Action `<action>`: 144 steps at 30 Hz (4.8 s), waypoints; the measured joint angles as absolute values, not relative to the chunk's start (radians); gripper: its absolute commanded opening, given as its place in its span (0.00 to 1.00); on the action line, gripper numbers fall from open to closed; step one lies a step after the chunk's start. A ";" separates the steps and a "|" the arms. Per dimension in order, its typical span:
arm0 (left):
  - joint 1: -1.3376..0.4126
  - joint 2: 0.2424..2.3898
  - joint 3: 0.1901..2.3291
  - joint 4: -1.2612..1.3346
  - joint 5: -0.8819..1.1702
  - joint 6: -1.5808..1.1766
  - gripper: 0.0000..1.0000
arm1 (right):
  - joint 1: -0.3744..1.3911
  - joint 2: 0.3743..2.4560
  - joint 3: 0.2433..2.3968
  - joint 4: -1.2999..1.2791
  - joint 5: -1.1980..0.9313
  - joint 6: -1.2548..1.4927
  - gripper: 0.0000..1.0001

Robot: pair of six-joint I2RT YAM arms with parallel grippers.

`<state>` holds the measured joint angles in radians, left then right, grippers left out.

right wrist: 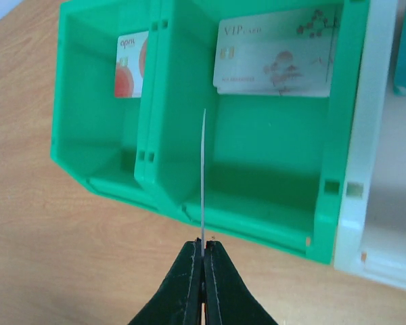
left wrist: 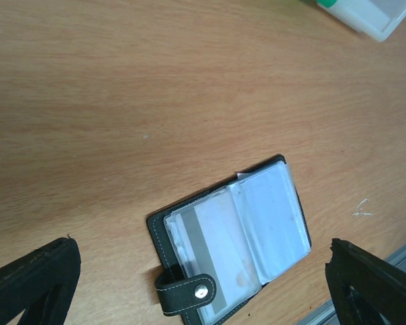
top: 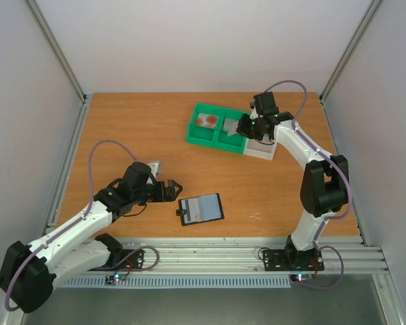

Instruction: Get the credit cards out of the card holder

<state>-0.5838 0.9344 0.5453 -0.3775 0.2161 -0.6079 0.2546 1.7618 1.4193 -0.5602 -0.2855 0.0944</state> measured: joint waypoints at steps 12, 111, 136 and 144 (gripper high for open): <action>-0.584 0.979 0.513 -0.360 0.216 -0.594 0.99 | 0.223 2.032 1.695 -0.611 -0.332 0.093 0.01; -0.631 1.481 0.576 -0.104 0.660 -0.793 0.57 | 0.733 1.660 0.923 -0.339 -0.478 0.318 0.24; -0.636 1.278 0.552 -0.321 0.551 -0.688 0.41 | 0.766 1.755 0.904 -0.252 -0.487 0.361 0.18; -0.641 1.282 0.511 -0.234 0.571 -0.771 0.39 | 0.791 1.755 0.904 -0.255 -0.460 0.360 0.17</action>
